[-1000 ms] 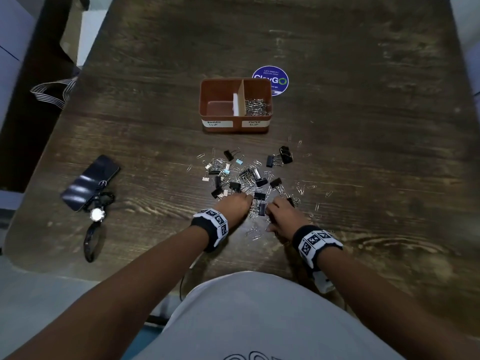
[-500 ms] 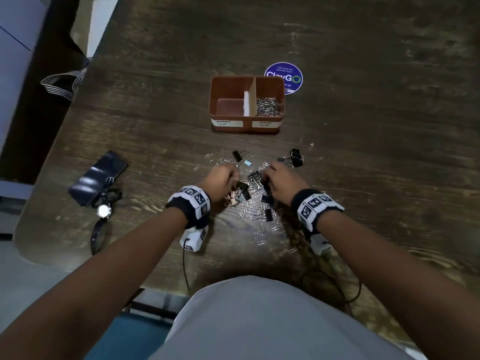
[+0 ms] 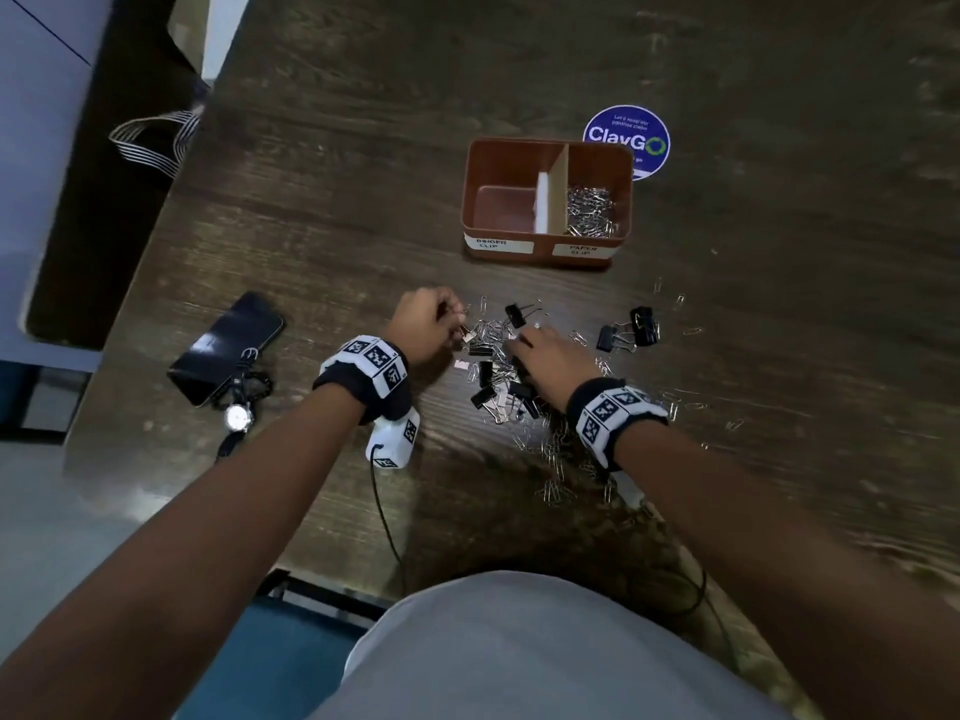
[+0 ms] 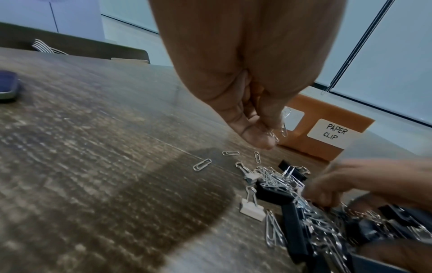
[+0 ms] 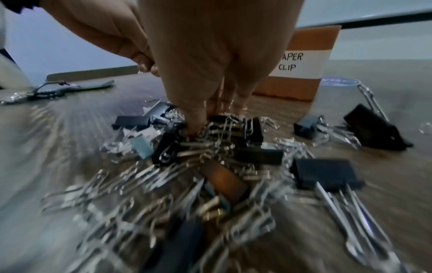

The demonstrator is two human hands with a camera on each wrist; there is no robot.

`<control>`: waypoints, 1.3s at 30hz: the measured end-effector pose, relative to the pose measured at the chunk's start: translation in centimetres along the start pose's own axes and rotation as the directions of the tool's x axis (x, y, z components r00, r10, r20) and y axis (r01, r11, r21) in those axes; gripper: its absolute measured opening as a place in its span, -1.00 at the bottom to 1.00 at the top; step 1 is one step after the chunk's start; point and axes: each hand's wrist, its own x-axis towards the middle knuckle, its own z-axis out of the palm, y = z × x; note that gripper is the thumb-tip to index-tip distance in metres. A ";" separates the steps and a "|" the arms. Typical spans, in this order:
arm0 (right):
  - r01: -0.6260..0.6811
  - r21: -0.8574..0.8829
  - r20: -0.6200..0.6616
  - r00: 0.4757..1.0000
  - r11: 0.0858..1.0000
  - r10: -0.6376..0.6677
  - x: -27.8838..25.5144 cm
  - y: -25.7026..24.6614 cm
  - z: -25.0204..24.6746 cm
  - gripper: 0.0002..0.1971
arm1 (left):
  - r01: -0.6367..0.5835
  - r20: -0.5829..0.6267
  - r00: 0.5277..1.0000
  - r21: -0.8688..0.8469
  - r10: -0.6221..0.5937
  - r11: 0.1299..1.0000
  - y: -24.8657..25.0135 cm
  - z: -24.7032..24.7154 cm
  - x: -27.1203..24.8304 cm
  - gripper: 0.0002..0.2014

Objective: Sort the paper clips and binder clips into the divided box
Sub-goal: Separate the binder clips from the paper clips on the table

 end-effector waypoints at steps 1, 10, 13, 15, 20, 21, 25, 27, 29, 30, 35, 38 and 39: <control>0.012 0.004 -0.014 1.000 1.000 -0.012 -0.5 -0.1 0.3 -0.42 | -0.004 -0.006 1.000 -0.006 0.004 1.000 -0.1 -0.1 0.2 -0.95; 0.002 0.055 -0.053 0.999 0.998 0.001 -3.4 0.1 1.5 -0.68 | -0.047 0.036 0.998 -0.008 0.047 0.999 2.4 -0.9 1.6 -0.97; -0.143 0.274 -0.041 0.986 0.951 0.160 -3.2 0.4 1.0 -0.65 | -0.074 0.035 0.997 -0.053 0.076 0.996 3.9 -1.1 1.9 -0.97; -0.212 0.324 -0.016 0.973 0.922 0.229 -2.8 0.8 0.9 -0.64 | -0.103 0.036 0.994 -0.063 0.105 0.993 4.7 -1.1 2.2 -0.95; -0.210 0.321 0.011 0.976 0.924 0.218 -2.8 1.4 1.2 -0.58 | -0.145 0.040 0.988 -0.093 0.149 0.985 6.1 -1.0 3.1 -0.96; -0.198 0.325 0.005 0.978 0.925 0.208 -3.0 1.5 1.2 -0.57 | -0.149 0.039 0.987 -0.094 0.153 0.984 6.4 -0.9 3.3 -0.96; -0.119 0.382 -0.092 0.982 0.917 0.166 -3.2 2.1 0.8 -0.70 | -0.171 0.038 0.984 -0.077 0.174 0.982 7.5 -1.2 4.4 -0.97; -0.122 0.476 -0.179 0.956 0.871 0.232 -3.0 2.5 -0.8 -0.79 | -0.184 0.034 0.982 -0.058 0.186 0.981 8.3 -1.7 5.2 -0.99; -0.135 0.566 -0.268 0.903 0.813 0.337 -2.4 3.4 -3.5 -0.85 | -0.206 0.012 0.978 -0.043 0.207 0.978 9.6 -2.1 6.3 -0.98; -0.139 0.598 -0.309 0.869 0.790 0.387 -1.9 4.0 -5.0 -0.86 | -0.219 -0.003 0.976 -0.030 0.219 0.975 10.4 -2.2 7.0 -0.98; -0.105 0.671 -0.481 0.692 0.734 0.539 1.7 8.3 -11.8 -0.82 | -0.285 -0.037 0.957 0.079 0.288 0.955 14.6 -2.0 10.2 -0.98; -0.143 0.735 -0.420 0.672 0.663 0.610 3.0 9.9 -13.3 -0.81 | -0.313 0.024 0.949 0.147 0.313 0.938 16.0 -1.6 11.5 -0.84; -0.177 0.743 -0.395 0.662 0.645 0.637 3.0 10.3 -13.3 -0.81 | -0.306 0.029 0.952 0.162 0.306 0.938 16.1 -1.5 11.8 -0.78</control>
